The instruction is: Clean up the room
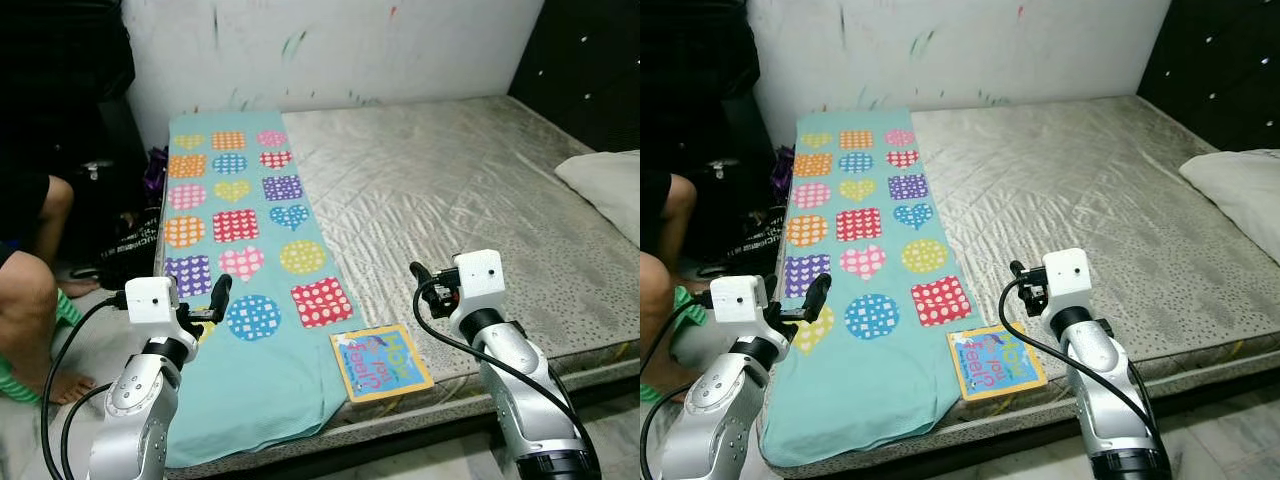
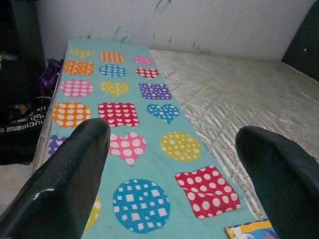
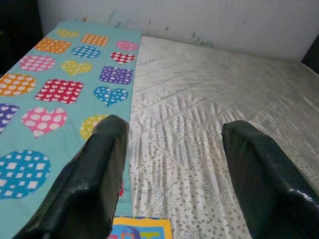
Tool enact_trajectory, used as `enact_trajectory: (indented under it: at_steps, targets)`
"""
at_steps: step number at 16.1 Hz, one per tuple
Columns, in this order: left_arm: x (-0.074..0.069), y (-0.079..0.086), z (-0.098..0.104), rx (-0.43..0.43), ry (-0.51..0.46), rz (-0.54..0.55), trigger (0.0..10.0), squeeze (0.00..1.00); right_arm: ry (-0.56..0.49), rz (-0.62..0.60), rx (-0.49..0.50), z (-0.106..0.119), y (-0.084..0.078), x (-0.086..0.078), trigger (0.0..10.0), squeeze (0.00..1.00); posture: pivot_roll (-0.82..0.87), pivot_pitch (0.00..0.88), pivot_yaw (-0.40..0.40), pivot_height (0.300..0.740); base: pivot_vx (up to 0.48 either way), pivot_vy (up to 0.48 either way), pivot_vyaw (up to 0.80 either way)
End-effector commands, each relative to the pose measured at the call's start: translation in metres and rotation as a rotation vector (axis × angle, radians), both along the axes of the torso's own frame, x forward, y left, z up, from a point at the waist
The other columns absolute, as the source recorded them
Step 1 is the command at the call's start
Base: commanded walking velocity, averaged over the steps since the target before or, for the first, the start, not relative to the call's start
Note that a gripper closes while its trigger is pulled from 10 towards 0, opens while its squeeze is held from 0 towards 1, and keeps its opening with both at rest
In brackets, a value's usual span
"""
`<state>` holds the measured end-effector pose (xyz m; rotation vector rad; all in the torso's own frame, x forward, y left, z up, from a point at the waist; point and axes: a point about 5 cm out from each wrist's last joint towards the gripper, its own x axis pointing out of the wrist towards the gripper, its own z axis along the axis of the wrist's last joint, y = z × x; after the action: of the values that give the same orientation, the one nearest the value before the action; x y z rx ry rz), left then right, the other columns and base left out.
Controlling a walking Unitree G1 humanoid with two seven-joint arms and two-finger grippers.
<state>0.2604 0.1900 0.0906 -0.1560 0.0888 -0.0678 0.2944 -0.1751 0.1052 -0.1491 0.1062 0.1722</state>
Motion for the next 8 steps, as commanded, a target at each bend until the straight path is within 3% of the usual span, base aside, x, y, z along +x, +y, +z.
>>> enact_trajectory:
  at_steps: [1, 8]
  targets:
    - [0.0023, -0.0020, 0.0021, 0.013, -0.008, -0.001, 10.0, 0.00, -0.011, 0.000, -0.008, 0.0032, -0.0023, 0.0020, 10.0, 0.00, -0.13, 0.000, -0.012, 0.740, 0.000, -0.315, 0.00]
    - [0.0019, -0.0013, 0.0018, 0.009, -0.002, 0.000, 10.0, 0.00, -0.006, -0.001, -0.010, 0.0018, -0.0022, 0.0003, 10.0, 0.00, -0.14, 0.000, -0.008, 0.740, 0.000, -0.450, 0.00]
